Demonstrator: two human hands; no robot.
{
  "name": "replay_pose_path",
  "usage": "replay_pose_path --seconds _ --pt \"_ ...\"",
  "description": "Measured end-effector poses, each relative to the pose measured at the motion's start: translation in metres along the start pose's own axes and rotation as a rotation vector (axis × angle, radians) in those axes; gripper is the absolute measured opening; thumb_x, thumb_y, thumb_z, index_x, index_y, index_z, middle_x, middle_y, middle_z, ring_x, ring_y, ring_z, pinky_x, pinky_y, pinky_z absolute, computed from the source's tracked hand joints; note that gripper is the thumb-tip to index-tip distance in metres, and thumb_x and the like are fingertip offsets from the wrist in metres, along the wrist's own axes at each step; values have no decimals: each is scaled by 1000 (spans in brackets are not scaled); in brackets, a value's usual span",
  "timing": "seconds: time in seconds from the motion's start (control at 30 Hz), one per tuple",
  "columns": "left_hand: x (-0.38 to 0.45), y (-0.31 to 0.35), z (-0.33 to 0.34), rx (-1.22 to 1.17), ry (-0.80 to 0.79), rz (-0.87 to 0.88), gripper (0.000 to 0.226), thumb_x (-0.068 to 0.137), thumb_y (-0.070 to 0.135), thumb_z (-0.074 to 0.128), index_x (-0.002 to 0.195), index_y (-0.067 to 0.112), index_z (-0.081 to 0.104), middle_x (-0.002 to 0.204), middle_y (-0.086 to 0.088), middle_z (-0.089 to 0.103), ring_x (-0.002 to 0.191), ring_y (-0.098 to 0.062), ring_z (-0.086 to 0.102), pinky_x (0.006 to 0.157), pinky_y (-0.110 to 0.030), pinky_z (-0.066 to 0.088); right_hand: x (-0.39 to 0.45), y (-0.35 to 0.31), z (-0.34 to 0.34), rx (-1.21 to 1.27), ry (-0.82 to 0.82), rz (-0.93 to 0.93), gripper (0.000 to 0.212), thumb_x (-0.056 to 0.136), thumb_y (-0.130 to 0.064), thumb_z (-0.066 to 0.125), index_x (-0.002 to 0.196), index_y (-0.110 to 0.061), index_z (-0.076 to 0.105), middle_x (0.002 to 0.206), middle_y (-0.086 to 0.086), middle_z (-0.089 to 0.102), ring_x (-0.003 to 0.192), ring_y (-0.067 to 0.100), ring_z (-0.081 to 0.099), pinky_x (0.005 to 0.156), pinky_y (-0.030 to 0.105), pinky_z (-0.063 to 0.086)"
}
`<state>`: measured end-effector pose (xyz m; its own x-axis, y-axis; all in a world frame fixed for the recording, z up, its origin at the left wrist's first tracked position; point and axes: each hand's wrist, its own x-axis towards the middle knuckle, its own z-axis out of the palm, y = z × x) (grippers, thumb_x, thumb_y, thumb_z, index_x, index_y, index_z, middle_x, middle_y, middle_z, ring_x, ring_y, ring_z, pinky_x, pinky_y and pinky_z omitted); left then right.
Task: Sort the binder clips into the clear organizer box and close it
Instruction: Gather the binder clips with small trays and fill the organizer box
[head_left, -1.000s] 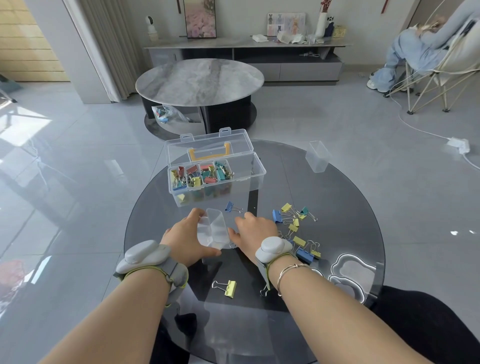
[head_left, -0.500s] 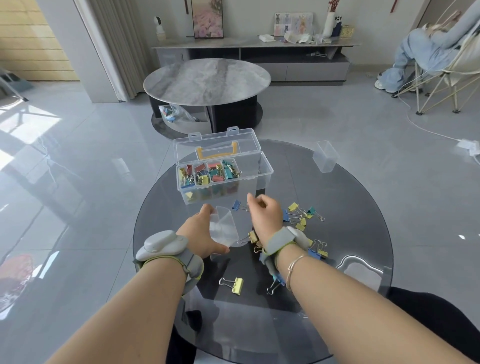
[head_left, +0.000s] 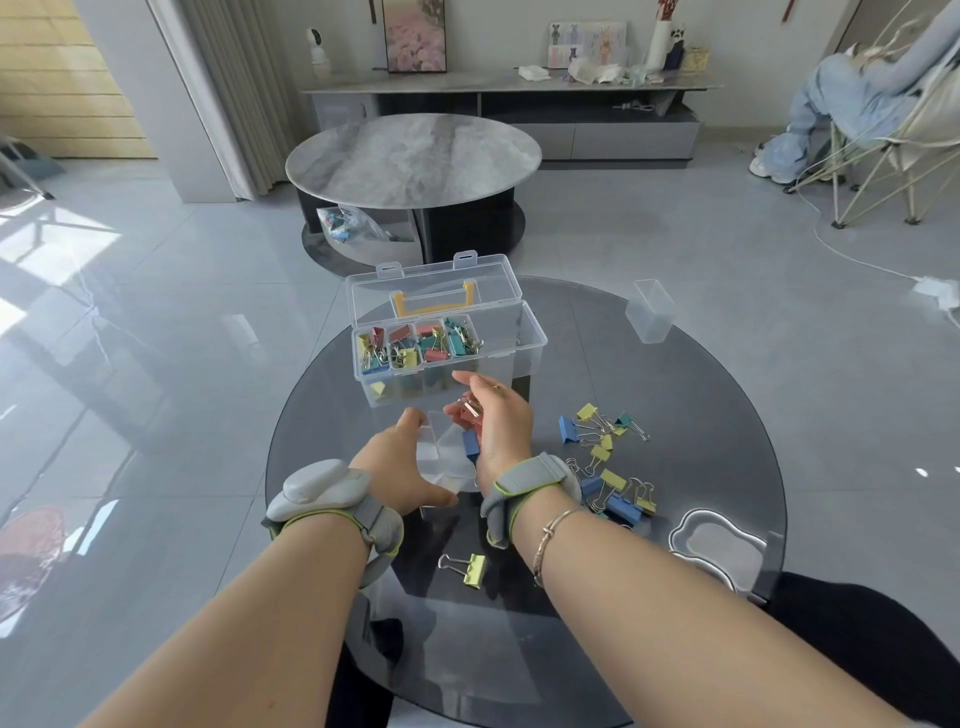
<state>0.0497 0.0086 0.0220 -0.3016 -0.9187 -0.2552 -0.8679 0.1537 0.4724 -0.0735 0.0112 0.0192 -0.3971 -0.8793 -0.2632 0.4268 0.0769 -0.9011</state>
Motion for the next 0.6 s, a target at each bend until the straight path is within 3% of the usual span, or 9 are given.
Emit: replay_pose_path --seconds 0.17,0.27,0.37,0.47,0.53,0.6 --pt "-1 2 -1 -3 -6 -9 90 60 39 86 129 21 32 125 -3 55 90 -20 52 72 -28 41 -5 -3 0 -53 -70 12 36 100 -27 40 88 -13 71 72 7 60 74 17 65 64 27 50" --pt "-1 2 -1 -7 -2 -11 90 60 40 86 129 21 32 123 -3 56 90 -21 54 73 -28 44 -10 -5 2 -91 -105 -22 47 103 -34 31 89 -12 71 69 4 59 77 18 65 73 32 51" --pt "-1 2 -1 -15 -4 -8 89 60 39 86 128 21 32 125 -4 56 91 -21 53 74 -28 45 -14 -5 4 -111 -79 -77 46 103 -30 30 96 -10 70 79 3 60 70 17 66 60 20 47" --pt "-1 2 0 -18 -1 -3 89 59 39 87 128 21 33 128 -3 54 92 -20 53 77 -29 46 -16 -3 4 -49 -37 -74 36 100 -25 34 100 -12 68 91 7 59 68 20 68 55 21 46" --pt "-1 1 0 -26 3 -2 90 58 40 87 128 21 33 130 -3 54 93 -20 53 80 -30 47 -17 -2 4 26 -12 -60 35 100 -23 36 101 -8 67 85 9 62 75 31 70 64 28 51" --pt "-1 0 0 -28 5 -7 90 58 40 87 128 21 33 129 -3 54 94 -21 54 80 -31 47 -18 -1 4 81 8 -44 39 101 -24 32 97 -5 67 76 15 64 88 39 69 87 42 50"
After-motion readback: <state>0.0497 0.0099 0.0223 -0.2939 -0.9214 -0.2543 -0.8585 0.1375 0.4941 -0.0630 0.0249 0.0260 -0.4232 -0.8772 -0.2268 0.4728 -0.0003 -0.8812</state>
